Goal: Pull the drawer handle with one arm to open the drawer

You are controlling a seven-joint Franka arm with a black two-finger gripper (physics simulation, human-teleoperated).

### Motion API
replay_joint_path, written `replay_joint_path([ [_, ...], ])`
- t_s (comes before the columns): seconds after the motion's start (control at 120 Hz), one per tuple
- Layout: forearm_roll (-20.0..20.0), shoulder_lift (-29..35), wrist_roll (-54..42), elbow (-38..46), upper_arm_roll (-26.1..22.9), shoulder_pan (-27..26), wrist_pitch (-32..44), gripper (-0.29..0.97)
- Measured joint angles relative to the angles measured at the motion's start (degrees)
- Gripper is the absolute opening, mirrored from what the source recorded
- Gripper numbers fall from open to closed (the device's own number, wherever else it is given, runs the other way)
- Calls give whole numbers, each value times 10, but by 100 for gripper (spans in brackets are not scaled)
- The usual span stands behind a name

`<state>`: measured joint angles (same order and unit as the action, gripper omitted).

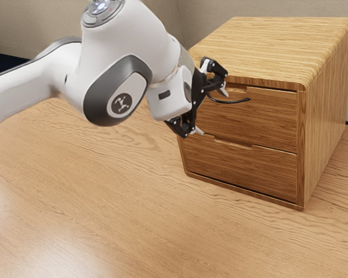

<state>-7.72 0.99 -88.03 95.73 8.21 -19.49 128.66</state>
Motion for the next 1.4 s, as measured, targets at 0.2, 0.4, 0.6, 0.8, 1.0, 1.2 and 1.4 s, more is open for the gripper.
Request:
replay_joint_path([
  [0.2, 0, -10, -5, 5, 12, -4, 19, 68],
  [0.4, 0, -11, -9, 9, 22, -7, 33, 68],
  [0.6, 0, -24, -12, 10, 22, 1, 42, 68],
  [0.8, 1, -34, -14, 8, 23, 18, 47, 68],
  [1.0, 1, -42, -15, 5, 24, 19, 54, 67],
  [1.2, 2, -38, -16, 12, 24, 17, 56, 67],
  [1.4, 2, -25, -17, 34, 26, 12, 58, 68],
])
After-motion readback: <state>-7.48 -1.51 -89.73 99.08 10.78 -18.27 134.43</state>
